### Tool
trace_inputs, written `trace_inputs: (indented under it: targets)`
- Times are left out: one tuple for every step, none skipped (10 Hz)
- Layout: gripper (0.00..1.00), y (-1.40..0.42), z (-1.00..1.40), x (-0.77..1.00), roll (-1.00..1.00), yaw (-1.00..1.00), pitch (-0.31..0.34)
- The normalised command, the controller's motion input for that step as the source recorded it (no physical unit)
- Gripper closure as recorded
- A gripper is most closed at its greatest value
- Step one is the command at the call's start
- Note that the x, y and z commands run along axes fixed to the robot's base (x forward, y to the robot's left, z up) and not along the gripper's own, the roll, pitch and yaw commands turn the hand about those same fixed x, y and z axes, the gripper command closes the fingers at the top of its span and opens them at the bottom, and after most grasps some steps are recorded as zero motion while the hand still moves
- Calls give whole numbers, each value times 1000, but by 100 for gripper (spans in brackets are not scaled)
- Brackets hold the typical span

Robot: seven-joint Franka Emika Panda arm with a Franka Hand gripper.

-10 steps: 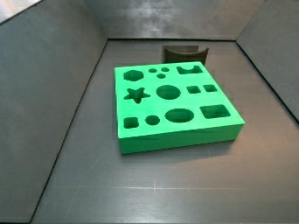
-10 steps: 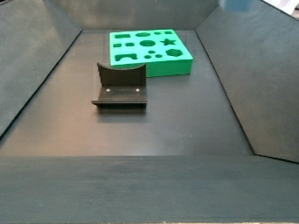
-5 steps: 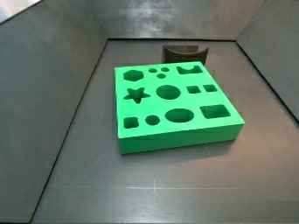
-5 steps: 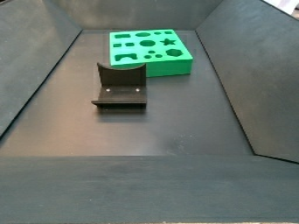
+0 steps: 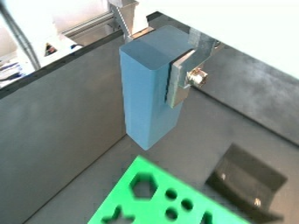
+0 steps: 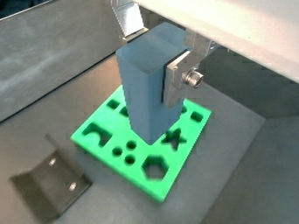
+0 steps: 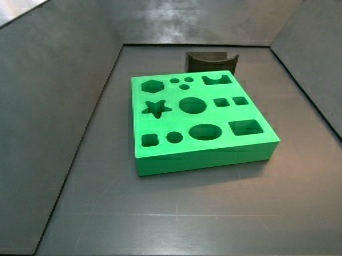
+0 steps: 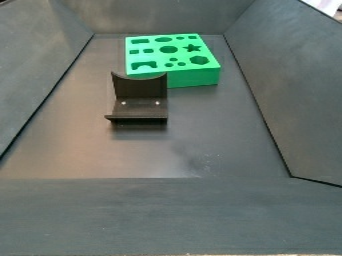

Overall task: Pick up the rectangle object. Move up. Move to above the board. Insert the rectangle object.
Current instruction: Move to above the board.

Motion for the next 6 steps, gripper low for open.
trace_inputs:
  targets:
    - [100,-1000,59,329,-2,10,129]
    - [100,-1000,63,347,3,6,136]
    - [100,-1000,68,364,8,7,139]
    - [100,-739,59,305,7,11,139]
    - [100,-423,45,197,17,6,128]
    - [100,-258,37,137,22,8,105]
